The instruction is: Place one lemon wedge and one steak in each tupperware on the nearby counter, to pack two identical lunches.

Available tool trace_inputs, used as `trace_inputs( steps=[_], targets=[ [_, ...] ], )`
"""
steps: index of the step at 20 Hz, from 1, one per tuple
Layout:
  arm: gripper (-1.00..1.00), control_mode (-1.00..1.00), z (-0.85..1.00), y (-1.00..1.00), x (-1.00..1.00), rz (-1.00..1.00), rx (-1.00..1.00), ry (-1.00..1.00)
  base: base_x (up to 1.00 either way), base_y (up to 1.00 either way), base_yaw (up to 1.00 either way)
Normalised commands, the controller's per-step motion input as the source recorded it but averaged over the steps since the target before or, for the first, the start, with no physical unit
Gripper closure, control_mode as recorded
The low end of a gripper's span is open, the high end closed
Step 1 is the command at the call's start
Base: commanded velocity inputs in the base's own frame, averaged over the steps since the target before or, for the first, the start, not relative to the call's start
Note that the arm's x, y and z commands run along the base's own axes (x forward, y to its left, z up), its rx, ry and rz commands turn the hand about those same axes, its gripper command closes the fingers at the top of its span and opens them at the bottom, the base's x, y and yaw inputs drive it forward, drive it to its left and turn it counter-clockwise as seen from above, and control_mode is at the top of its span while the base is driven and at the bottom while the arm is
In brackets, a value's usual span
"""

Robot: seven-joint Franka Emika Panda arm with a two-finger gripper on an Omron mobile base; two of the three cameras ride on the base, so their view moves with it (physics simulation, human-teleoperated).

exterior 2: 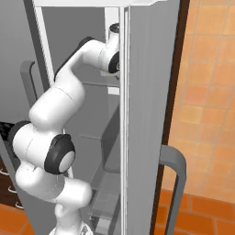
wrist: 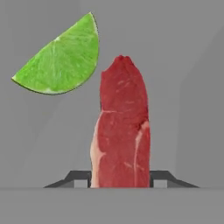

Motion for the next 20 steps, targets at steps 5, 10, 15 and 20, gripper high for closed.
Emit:
trace_inputs(
  steps=[5,10,15,20],
  targets=[
    [1.00,-1.00,0.21,0.00,-1.00,-0.07,0.11,0.16,0.00,0.00,0.00],
    [1.00,-1.00,0.09,0.00,-1.00,-0.03,0.12,0.37,0.00,0.00,0.00],
    [1.00,-1.00,-0.49,0.03,-1.00,-0.01,0.00,0.02,0.00,0.00,0.00],
    [1.00,-1.00,-0.93,0.34,-1.00,0.00,-0.01,-0.02,0.00,0.00,0.00]
  ],
)
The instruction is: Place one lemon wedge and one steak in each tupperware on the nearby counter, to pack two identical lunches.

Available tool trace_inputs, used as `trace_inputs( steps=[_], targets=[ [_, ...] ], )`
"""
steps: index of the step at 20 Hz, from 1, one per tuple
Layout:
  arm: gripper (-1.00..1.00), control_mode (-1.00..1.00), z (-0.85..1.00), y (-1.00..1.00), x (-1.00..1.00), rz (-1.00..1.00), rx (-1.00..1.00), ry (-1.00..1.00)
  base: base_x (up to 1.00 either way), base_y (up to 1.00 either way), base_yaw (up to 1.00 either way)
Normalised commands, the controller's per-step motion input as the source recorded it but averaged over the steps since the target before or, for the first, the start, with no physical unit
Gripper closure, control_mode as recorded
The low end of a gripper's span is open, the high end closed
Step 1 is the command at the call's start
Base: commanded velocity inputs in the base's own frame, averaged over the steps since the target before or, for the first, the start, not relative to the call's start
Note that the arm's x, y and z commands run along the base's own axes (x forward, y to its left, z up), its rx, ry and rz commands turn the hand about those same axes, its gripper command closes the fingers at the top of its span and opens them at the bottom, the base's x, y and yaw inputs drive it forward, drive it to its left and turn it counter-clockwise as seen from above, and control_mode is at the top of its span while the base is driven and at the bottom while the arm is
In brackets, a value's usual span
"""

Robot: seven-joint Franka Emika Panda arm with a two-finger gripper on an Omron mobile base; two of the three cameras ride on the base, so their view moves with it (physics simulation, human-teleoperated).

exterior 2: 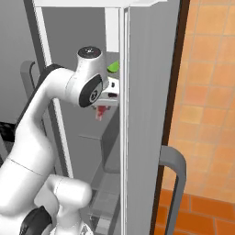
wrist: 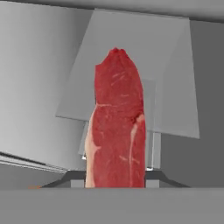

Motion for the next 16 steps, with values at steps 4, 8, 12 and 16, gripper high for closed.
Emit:
trace_inputs(
  steps=[4,8,12,16],
  targets=[
    [1.00,-1.00,-1.00,0.33,-1.00,0.00,0.00,-0.05,0.00,0.00,0.00],
    [1.00,-1.00,-0.82,0.24,-1.00,0.00,0.00,-0.01,0.00,0.00,0.00],
    [1.00,-1.00,-0.42,0.06,-0.99,0.01,0.00,0.00,0.00,0.00,0.00],
    [1.00,1.00,-0.14,0.04,-0.24,0.00,0.00,0.00,-0.72,0.37,0.00]
  ],
)
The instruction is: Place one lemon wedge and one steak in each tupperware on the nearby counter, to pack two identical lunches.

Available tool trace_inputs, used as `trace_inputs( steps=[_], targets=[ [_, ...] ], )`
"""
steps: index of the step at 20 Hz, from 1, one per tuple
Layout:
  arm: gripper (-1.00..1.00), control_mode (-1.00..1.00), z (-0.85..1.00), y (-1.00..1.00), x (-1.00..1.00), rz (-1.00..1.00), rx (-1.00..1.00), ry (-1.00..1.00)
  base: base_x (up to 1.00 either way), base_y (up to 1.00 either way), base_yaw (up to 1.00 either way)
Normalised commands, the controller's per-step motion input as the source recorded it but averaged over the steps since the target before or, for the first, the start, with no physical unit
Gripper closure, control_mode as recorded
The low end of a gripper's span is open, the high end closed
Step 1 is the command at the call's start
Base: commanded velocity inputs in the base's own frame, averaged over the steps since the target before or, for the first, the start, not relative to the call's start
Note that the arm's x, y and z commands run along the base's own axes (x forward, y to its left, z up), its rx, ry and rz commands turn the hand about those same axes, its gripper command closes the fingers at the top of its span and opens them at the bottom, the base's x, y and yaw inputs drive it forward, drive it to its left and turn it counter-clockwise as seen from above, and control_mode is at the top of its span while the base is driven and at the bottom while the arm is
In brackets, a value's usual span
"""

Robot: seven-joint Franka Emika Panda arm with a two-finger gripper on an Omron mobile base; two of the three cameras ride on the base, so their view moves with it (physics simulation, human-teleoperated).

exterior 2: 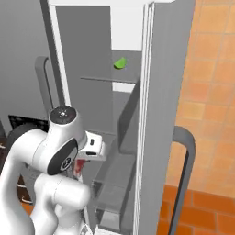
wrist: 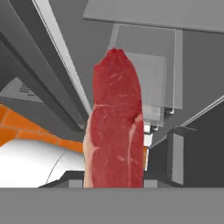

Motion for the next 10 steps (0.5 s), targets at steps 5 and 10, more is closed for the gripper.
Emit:
trace_inputs(
  steps=[5,10],
  targets=[
    [1.00,1.00,0.00,0.00,0.00,0.00,0.00,0.00,-0.47,0.91,0.11],
    [1.00,1.00,0.00,0.00,0.00,0.00,0.00,0.00,0.18,1.00,0.09]
  ],
)
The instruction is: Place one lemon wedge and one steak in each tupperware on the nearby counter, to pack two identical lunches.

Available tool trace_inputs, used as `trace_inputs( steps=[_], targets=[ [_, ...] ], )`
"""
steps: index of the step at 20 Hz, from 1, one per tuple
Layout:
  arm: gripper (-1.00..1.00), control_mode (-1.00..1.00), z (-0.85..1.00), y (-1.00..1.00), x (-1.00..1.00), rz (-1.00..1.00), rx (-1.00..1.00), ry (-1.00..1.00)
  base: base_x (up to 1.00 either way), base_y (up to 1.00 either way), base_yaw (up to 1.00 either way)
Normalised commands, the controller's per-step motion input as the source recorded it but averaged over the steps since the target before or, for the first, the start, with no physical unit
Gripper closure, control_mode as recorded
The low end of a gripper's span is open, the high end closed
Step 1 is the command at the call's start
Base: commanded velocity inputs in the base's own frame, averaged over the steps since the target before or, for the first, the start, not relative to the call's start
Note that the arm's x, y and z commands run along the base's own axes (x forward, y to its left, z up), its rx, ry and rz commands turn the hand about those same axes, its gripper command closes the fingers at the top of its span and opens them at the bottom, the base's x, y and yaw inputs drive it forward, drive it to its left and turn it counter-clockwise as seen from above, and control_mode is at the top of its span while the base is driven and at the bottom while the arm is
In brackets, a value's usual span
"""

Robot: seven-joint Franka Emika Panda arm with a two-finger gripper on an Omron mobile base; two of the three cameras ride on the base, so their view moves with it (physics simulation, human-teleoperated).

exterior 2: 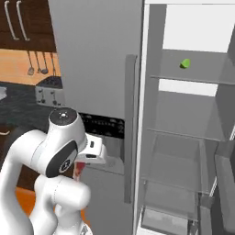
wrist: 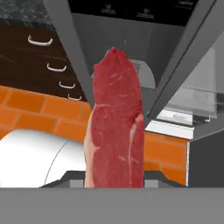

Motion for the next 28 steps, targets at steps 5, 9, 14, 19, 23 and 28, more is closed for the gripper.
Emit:
trace_inputs(
  steps=[5,9,14,19,23,28],
  targets=[
    [1.00,1.00,0.00,0.00,0.00,0.00,0.00,0.00,0.45,1.00,0.06],
    [1.00,1.00,0.00,0.00,0.00,0.00,0.00,0.00,0.32,1.00,0.02],
    [1.00,1.00,0.00,0.00,0.00,0.00,0.00,0.00,0.22,1.00,0.04],
    [1.00,1.00,0.00,0.00,0.00,0.00,0.00,0.00,0.24,1.00,0.06],
    [1.00,1.00,0.00,0.00,0.00,0.00,0.00,0.00,0.33,1.00,0.13],
    [1.00,1.00,0.00,0.00,0.00,0.00,0.00,0.00,0.71,1.00,0.09]
  ],
)
